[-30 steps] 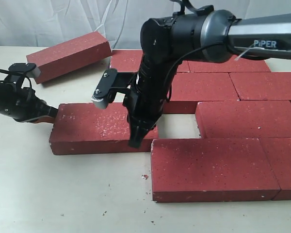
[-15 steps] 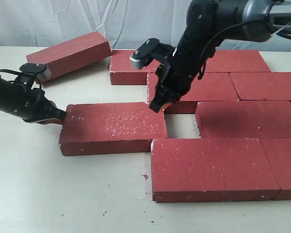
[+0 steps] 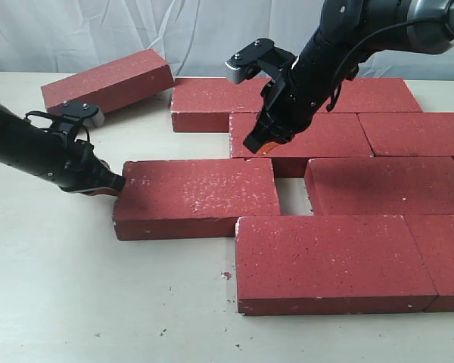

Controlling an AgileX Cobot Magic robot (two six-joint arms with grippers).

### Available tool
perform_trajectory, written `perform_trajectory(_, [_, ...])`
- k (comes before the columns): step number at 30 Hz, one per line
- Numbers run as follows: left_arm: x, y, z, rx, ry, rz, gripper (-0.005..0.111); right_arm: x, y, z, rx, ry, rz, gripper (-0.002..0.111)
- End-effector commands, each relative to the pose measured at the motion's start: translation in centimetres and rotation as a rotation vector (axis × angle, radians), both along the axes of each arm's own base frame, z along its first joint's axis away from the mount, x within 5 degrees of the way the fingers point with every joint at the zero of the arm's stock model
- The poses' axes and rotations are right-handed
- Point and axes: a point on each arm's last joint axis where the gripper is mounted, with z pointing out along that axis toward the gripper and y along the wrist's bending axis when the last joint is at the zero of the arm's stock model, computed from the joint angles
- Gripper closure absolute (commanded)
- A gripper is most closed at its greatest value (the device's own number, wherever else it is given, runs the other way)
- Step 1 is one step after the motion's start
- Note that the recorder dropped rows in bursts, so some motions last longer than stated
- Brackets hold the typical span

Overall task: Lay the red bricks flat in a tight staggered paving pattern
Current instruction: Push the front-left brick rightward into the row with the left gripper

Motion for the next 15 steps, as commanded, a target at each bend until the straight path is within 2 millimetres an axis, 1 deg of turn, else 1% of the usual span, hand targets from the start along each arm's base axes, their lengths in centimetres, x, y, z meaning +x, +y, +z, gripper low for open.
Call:
perform_trajectory(1, [0.0, -1.3, -0.4, -0.011, 0.01, -0.04, 0.107, 0.3, -0.2, 0.5, 0.002, -0.037, 0.0, 0.109])
perform_trajectory(15, [0.2, -4.2, -0.3, -0.013, -0.01, -0.099, 0.107, 0.3, -0.2, 0.5, 0.003, -0.041, -0.001, 0.109])
